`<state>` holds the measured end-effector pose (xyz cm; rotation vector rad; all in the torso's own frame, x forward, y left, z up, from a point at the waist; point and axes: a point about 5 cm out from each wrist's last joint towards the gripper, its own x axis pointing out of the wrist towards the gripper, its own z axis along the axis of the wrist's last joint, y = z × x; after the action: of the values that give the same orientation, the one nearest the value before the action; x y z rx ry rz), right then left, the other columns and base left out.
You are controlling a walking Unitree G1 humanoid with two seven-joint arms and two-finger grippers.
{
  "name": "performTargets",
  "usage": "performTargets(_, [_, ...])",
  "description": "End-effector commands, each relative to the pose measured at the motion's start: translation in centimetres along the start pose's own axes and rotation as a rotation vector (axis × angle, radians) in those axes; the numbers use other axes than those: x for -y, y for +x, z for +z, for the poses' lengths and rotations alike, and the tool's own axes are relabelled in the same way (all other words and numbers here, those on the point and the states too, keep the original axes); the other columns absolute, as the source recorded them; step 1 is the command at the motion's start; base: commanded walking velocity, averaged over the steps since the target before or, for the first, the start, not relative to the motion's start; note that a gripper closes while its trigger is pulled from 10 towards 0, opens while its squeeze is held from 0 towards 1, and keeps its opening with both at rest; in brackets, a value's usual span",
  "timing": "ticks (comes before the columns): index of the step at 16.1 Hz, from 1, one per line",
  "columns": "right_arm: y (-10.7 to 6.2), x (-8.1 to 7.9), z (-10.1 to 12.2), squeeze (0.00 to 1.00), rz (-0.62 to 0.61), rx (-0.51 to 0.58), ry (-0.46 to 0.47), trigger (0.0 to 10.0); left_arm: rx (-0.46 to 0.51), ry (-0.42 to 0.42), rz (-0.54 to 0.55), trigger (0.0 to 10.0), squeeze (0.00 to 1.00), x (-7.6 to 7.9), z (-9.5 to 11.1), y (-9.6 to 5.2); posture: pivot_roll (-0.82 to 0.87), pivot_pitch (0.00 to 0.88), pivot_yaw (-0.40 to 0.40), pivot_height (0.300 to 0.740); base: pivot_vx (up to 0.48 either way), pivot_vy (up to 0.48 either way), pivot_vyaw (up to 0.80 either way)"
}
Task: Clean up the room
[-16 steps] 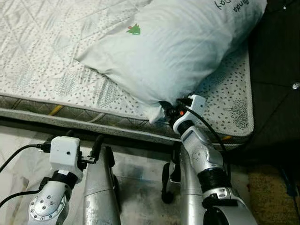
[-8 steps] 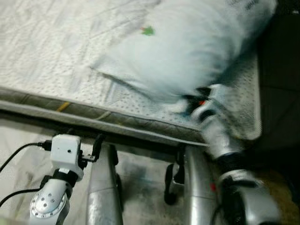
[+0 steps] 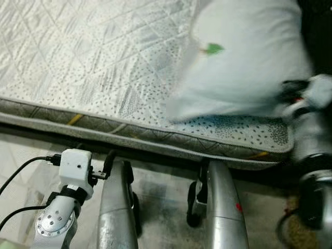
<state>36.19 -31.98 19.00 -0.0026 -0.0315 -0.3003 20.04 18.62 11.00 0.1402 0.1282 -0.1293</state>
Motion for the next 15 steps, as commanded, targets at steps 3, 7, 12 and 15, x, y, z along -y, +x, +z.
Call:
performTargets(3, [0.1,1.1,2.2,0.00,0.003,0.098,-0.203,0.0,-0.041,0.006,-0.024,10.0,0.00,0.2,-1.2,-0.1,0.06,0.297,0.045,0.552,0.000,0.000,0.00])
performTargets(7, [-3.6,3.7,-2.4,0.00,0.018,0.046,-0.212,0.0,-0.034,0.000,-0.013,10.0,0.00,0.2,-1.5,0.0,0.05,0.283,0.026,0.552,0.000,0.000,0.00])
performTargets(12, [-13.7,1.9,-7.1,0.00,-0.020,0.015,-0.146,0.0,-0.036,0.008,-0.029,10.0,0.00,-0.2,-1.8,0.5,0.02,0.278,0.051,0.552,0.000,0.000,0.00])
performTargets(15, [-17.5,0.0,-8.4,0.00,-0.003,-0.048,-0.121,0.0,-0.031,0.011,-0.046,10.0,0.00,0.0,-1.7,0.9,0.00,0.278,0.059,0.552,0.000,0.000,0.00])
